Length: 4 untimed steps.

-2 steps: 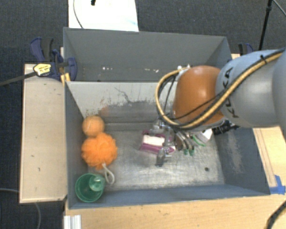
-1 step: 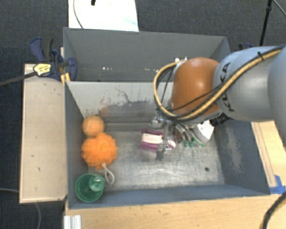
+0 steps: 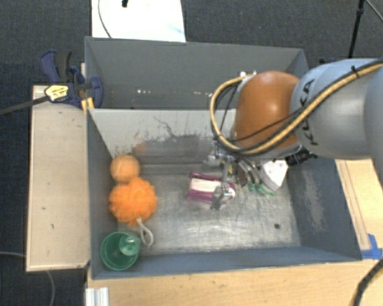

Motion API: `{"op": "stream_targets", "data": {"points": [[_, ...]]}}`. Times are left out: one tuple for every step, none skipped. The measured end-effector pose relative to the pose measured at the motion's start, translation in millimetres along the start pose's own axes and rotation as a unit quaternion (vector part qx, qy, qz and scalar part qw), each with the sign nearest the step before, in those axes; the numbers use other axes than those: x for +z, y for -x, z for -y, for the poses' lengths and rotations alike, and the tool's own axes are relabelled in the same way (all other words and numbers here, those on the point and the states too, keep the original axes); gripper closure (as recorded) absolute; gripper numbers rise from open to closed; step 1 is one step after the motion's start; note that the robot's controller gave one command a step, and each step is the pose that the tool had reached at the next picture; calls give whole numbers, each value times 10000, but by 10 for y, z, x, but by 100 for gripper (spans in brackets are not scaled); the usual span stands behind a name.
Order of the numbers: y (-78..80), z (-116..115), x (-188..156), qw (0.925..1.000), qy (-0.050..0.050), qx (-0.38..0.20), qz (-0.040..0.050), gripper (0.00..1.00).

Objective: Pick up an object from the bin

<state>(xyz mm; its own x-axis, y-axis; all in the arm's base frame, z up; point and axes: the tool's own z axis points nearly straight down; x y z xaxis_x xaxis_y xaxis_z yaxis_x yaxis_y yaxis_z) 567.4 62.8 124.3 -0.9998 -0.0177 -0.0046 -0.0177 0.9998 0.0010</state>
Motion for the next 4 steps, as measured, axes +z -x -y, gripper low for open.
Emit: {"op": "stream_targets", "data": {"points": [[41,69,536,9999,1,107,1,0],[51,9,495,9949,-3,1007,28,100],[51,9,495,9949,-3,1007,28,100],[48,10,484,9949,-3,1009,23,100]]}}
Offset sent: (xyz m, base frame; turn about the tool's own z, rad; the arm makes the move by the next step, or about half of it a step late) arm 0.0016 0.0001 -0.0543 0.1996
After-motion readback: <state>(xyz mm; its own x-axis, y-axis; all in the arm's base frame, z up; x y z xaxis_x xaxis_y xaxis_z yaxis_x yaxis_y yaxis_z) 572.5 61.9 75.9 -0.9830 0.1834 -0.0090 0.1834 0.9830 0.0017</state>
